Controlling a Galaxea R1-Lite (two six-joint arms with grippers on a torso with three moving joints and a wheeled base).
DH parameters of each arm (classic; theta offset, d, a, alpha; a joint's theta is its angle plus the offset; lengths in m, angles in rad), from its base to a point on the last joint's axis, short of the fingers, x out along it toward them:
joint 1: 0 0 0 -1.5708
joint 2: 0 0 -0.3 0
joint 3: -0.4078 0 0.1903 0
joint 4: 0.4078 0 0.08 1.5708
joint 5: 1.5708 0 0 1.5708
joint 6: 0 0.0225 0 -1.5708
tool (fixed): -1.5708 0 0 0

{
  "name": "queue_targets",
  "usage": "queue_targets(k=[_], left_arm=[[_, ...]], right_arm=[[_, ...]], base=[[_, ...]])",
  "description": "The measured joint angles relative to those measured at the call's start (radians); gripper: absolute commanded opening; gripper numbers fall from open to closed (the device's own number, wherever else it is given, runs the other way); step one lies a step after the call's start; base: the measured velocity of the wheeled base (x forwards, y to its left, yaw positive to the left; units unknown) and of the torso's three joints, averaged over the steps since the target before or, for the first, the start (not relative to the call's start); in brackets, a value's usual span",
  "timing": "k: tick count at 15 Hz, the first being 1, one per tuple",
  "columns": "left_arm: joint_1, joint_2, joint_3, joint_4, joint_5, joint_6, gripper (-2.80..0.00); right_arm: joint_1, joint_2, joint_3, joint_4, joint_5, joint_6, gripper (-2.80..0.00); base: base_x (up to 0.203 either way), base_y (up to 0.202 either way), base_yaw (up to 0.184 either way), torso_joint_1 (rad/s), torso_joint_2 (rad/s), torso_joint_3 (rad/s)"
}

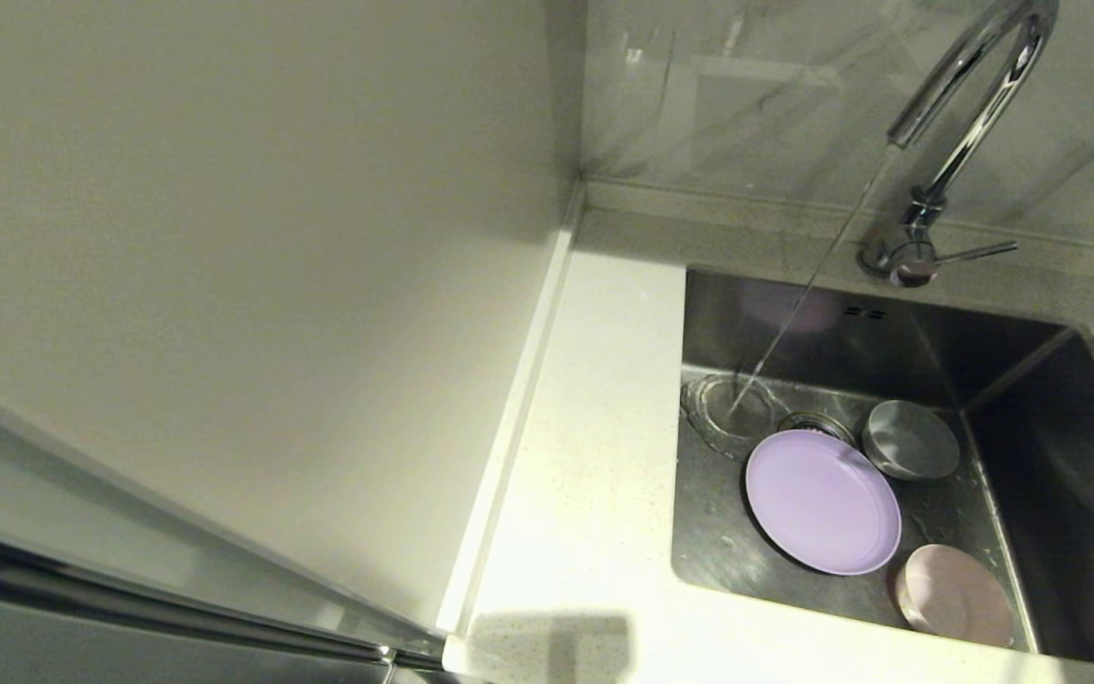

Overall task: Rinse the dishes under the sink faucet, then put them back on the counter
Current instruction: Wait for the water to rinse the bowl

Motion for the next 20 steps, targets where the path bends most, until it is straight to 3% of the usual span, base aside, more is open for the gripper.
queue_targets(k=[1,6,8,12,14,17,20], left_arm=[[0.0,0.0,0.0,-0.001,0.0,0.0,-2.8],[0.0,0.0,0.0,0.0,0.0,-0.001,-2.8],[0.0,0.0,0.0,-0.001,0.0,0.0,-2.8],[0.0,0.0,0.0,0.0,0.0,0.0,-2.8],[0.0,0.0,0.0,0.0,0.0,-0.001,-2.8],[0.001,0.0,0.0,0.0,0.0,0.0,-2.8],[0.0,0.0,0.0,-0.001,0.0,0.0,-2.8]], right_arm=[[-0.01,-0.033,0.041,-0.001,0.029,-0.016,-2.8],[-0.021,-0.168,0.234,-0.006,0.34,-0.169,-2.8],[-0.013,-0.175,0.286,-0.009,0.385,-0.221,-2.8],[0.033,-0.102,0.268,-0.071,0.437,-0.07,-2.8],[0.095,-0.081,0.287,-0.072,0.49,-0.044,-2.8],[0.205,-0.021,0.309,-0.062,0.495,-0.025,-2.8],[0.242,0.005,0.336,-0.055,0.497,0.009,-2.8]], base=[[0.0,0.0,0.0,0.0,0.0,0.0],[0.0,0.0,0.0,0.0,0.0,0.0],[0.0,0.0,0.0,0.0,0.0,0.0],[0.0,0.0,0.0,0.0,0.0,0.0],[0.0,0.0,0.0,0.0,0.0,0.0],[0.0,0.0,0.0,0.0,0.0,0.0],[0.0,0.0,0.0,0.0,0.0,0.0]])
